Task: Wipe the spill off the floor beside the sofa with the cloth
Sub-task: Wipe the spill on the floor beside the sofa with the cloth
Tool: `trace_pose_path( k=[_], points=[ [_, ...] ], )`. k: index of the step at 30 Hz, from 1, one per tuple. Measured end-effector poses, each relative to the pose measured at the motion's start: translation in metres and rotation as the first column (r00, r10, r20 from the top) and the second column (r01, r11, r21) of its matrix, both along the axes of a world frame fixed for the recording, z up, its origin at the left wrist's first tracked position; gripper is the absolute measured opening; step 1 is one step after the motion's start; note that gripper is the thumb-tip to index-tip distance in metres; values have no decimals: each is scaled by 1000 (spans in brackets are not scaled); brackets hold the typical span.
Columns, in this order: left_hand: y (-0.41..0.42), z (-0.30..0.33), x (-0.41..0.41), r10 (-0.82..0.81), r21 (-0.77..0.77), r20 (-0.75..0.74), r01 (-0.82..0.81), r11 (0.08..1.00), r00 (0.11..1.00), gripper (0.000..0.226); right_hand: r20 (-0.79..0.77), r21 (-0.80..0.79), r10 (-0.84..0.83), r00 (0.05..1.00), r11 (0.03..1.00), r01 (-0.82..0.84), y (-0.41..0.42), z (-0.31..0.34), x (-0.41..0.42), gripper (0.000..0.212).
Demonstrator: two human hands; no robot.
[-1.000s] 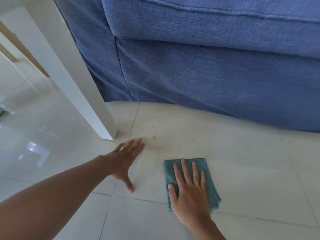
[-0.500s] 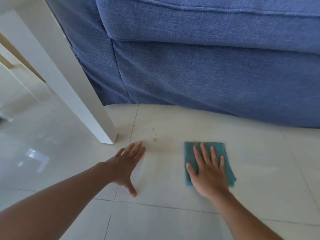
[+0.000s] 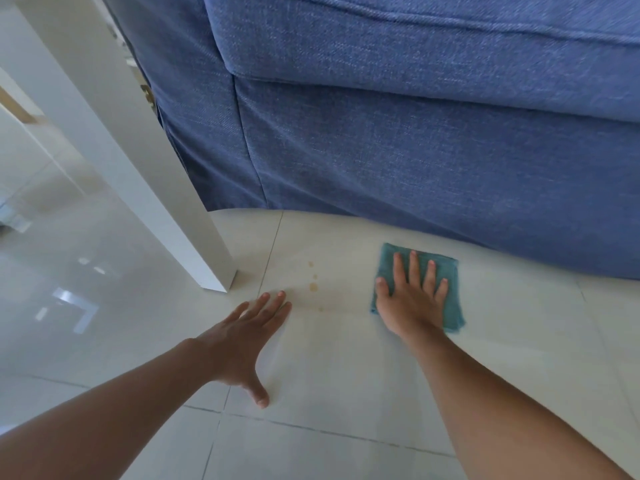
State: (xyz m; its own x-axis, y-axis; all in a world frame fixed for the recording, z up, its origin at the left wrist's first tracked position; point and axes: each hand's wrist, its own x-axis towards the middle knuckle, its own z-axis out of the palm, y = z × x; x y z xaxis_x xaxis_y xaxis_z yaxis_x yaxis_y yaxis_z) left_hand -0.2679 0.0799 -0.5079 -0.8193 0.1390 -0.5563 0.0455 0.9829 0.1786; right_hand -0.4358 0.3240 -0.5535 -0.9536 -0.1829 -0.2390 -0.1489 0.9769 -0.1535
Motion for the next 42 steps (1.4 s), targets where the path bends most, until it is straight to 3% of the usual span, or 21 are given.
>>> trace_pose_path(
  k=[5, 8, 12, 16, 20, 24, 29, 35, 42],
  points=[
    [-2, 0, 0, 36, 39, -18, -36, 999, 999, 156, -8, -59, 403, 915, 914, -402, -15, 1, 58, 69],
    [-6, -1, 6, 90, 18, -57, -90, 996, 994, 161, 8, -26, 403, 915, 915, -402, 8, 4, 46, 71],
    [-7, -4, 16, 128, -9, -101, -129, 992, 987, 159, 16, 8, 238, 971, 971, -238, -49, 6, -1, 68],
    [-6, -4, 20, 146, -7, -100, -147, 989, 984, 156, 10, -75, 396, 918, 916, -394, -103, 4, 17, 65],
    [-10, -3, 21, 139, -12, -90, -141, 990, 986, 156, -25, -93, 598, 801, 797, -597, -60, 0, 74, 65],
    [-12, -2, 21, 116, -15, -89, -118, 993, 989, 155, 13, 4, 469, 883, 883, -469, -3, 2, 50, 67],
    [-10, -3, 18, 97, -36, -75, -100, 994, 992, 156, 68, 14, 287, 956, 957, -288, -46, 3, 23, 65],
    [-15, -7, 20, 97, -60, -48, -99, 993, 994, 157, -1, -48, 363, 932, 931, -363, -84, 2, 74, 64],
    [-11, -4, 15, 73, -110, 28, -70, 991, 997, 158, 17, -132, 423, 906, 899, -417, -63, 5, 138, 63]
  ],
)
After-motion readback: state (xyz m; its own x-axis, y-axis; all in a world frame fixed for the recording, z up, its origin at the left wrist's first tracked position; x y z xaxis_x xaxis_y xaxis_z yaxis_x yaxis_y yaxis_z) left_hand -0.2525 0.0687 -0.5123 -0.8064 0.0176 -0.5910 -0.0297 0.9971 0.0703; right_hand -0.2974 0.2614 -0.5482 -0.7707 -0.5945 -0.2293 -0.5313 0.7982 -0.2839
